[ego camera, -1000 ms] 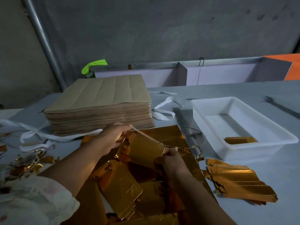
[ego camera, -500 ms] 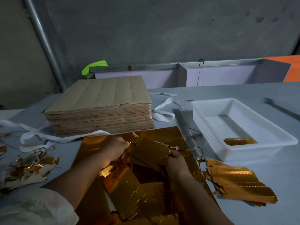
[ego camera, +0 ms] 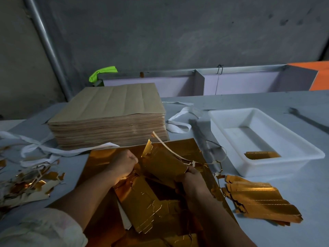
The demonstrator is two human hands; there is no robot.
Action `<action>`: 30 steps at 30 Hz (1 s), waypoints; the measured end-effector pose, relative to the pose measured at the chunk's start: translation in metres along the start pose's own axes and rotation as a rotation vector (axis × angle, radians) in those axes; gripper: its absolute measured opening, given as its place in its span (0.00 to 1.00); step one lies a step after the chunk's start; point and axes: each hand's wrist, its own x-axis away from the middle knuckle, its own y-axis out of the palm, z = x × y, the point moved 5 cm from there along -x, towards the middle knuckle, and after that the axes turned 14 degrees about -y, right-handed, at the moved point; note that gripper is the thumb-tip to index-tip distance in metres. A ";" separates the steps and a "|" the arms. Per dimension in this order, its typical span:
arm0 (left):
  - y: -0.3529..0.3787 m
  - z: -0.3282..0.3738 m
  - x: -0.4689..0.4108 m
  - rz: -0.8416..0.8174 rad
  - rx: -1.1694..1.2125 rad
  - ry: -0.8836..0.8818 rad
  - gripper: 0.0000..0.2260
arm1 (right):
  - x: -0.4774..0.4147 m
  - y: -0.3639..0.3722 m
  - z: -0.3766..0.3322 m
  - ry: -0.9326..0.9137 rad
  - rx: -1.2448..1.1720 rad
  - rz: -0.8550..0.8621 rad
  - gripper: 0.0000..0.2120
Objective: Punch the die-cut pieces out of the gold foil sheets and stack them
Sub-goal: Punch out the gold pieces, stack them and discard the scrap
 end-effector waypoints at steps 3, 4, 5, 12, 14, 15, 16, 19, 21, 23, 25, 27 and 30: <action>-0.001 -0.002 0.000 0.034 0.030 -0.024 0.05 | 0.003 0.000 -0.002 0.000 -0.009 -0.006 0.15; -0.003 -0.004 -0.001 0.048 0.050 -0.038 0.05 | 0.003 0.000 -0.003 0.004 -0.025 -0.003 0.15; -0.005 -0.005 -0.002 0.058 0.067 -0.049 0.05 | 0.004 -0.001 -0.003 0.010 -0.038 0.001 0.14; -0.014 -0.013 -0.005 -0.015 0.115 -0.061 0.14 | 0.003 -0.004 -0.003 -0.038 -0.042 0.029 0.07; -0.013 -0.016 -0.002 -0.145 0.112 -0.082 0.18 | 0.003 -0.004 -0.003 -0.029 -0.066 0.035 0.06; -0.012 -0.018 0.000 -0.207 0.095 -0.107 0.18 | 0.005 -0.003 -0.003 -0.001 -0.065 0.022 0.06; -0.012 -0.020 0.002 -0.256 0.060 -0.132 0.19 | 0.007 -0.004 -0.003 0.024 -0.067 0.009 0.08; -0.015 -0.023 0.007 -0.347 -0.085 -0.171 0.26 | 0.009 -0.005 -0.005 0.041 -0.093 -0.004 0.11; -0.017 -0.025 0.008 -0.429 -0.111 -0.184 0.31 | 0.010 -0.005 -0.006 0.044 -0.110 -0.002 0.12; -0.018 -0.026 0.009 -0.510 -0.067 -0.200 0.33 | 0.010 -0.004 -0.007 0.039 -0.131 -0.001 0.11; -0.019 -0.026 0.012 -0.527 -0.032 -0.196 0.36 | 0.010 -0.004 -0.008 0.022 -0.133 -0.003 0.11; -0.020 -0.026 0.014 -0.506 -0.035 -0.179 0.37 | 0.010 -0.004 -0.009 -0.008 -0.137 -0.003 0.11; -0.020 -0.025 0.017 -0.479 -0.001 -0.169 0.38 | 0.011 -0.005 -0.016 -0.049 -0.127 0.008 0.09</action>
